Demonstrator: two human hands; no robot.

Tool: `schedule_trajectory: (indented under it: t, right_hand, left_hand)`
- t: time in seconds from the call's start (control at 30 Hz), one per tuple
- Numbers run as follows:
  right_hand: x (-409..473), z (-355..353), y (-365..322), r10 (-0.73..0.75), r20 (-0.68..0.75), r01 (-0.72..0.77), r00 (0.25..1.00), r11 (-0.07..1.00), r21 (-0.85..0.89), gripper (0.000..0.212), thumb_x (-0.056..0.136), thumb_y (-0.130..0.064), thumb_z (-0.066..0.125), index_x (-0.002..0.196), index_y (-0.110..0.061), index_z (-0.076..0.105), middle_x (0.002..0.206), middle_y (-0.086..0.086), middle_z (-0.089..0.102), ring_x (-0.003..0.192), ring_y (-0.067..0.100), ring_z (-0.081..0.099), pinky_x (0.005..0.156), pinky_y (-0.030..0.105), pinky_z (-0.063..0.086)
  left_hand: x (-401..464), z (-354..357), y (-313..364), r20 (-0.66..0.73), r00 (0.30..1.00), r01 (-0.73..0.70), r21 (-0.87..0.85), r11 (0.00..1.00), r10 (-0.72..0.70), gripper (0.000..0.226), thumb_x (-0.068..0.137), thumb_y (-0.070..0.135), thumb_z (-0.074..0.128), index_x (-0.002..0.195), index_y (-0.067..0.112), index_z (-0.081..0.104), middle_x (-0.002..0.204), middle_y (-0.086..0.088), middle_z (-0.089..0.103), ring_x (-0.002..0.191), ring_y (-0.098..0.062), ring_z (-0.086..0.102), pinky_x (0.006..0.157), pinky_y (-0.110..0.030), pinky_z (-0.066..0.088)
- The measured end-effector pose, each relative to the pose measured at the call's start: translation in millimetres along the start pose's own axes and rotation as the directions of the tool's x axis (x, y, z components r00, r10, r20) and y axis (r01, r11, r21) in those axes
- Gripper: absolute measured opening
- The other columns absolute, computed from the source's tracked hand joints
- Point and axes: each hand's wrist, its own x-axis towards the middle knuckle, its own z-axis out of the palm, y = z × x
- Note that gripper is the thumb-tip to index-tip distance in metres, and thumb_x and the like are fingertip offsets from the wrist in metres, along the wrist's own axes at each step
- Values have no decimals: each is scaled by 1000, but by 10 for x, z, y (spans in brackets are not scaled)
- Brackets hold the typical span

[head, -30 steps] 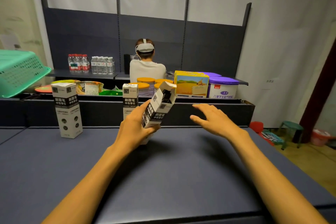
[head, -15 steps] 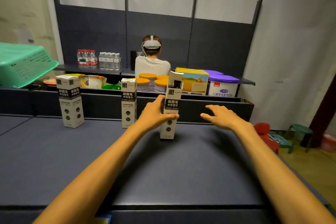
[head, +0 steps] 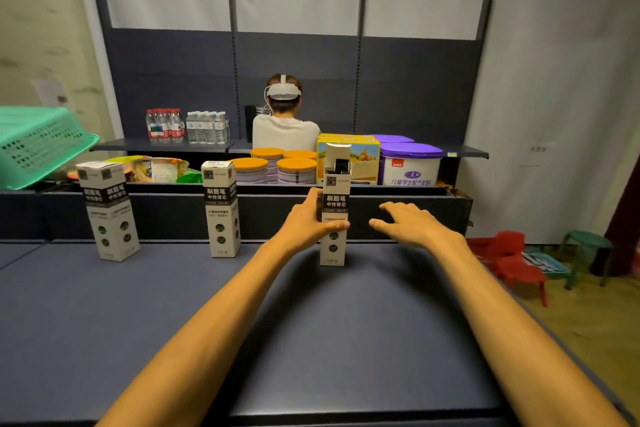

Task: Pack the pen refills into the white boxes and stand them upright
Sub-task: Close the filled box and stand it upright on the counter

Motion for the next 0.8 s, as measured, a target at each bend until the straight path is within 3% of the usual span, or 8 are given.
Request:
schedule_trajectory:
  t: [0.2,0.27,0.33,0.43,0.53,0.63,0.8]
  right_hand:
    - [95,-3,-83,-29,-23,30,999,1000,4,65,93,-57,46,147,-21,34,150,7,39,137,26,37,108,48,35]
    - [117,-41,-120,-36,-58,38,998,999,29,62,95,-55,46,145,-21,36,148,7,42,134,26,41,106,47,37]
    - [140,-99,-170,-27,-116,49,993,980,195,54,97,-50,45,142,-21,40,143,6,48,128,24,46,103,45,42]
    - [181,-167,-261,9,-208,114,978,813,572,36,100,-41,41,129,-21,51,129,3,56,115,19,54,94,35,46]
    - [189,-209,-405,30,-240,169,970,625,762,32,102,-39,38,120,-21,57,118,2,61,106,16,60,90,34,51]
    - [175,-208,-587,10,-245,208,970,495,844,33,102,-37,40,121,-16,56,113,1,64,103,13,61,84,31,53]
    - [213,-143,-725,-1,-247,223,969,429,875,28,100,-32,46,121,-15,54,110,0,62,100,10,59,76,26,50]
  left_hand:
    - [6,-89,-58,50,998,42,-25,999,-41,76,77,36,77,137,22,33,131,-1,56,111,-13,57,77,-22,52]
    - [35,-185,-42,68,995,71,-47,996,-68,82,77,32,77,143,22,28,133,-3,55,114,-17,57,84,-28,51]
    - [77,-295,-6,78,993,96,-115,989,-88,77,82,27,73,144,21,28,136,-7,53,120,-23,54,95,-39,47]
    - [142,-407,116,48,992,125,-325,937,-116,50,95,31,54,140,21,36,136,-8,52,124,-25,50,99,-47,45]
    - [214,-397,235,11,995,99,-415,904,-104,42,98,43,42,135,23,45,133,-3,55,122,-21,51,88,-41,49]
    - [248,-305,319,-32,996,66,-411,909,-86,38,98,47,40,127,26,52,125,1,57,114,-18,54,76,-34,49]
    - [289,-221,337,-65,988,92,-462,882,-137,29,98,43,44,119,26,54,109,2,62,101,-15,58,70,-30,49]
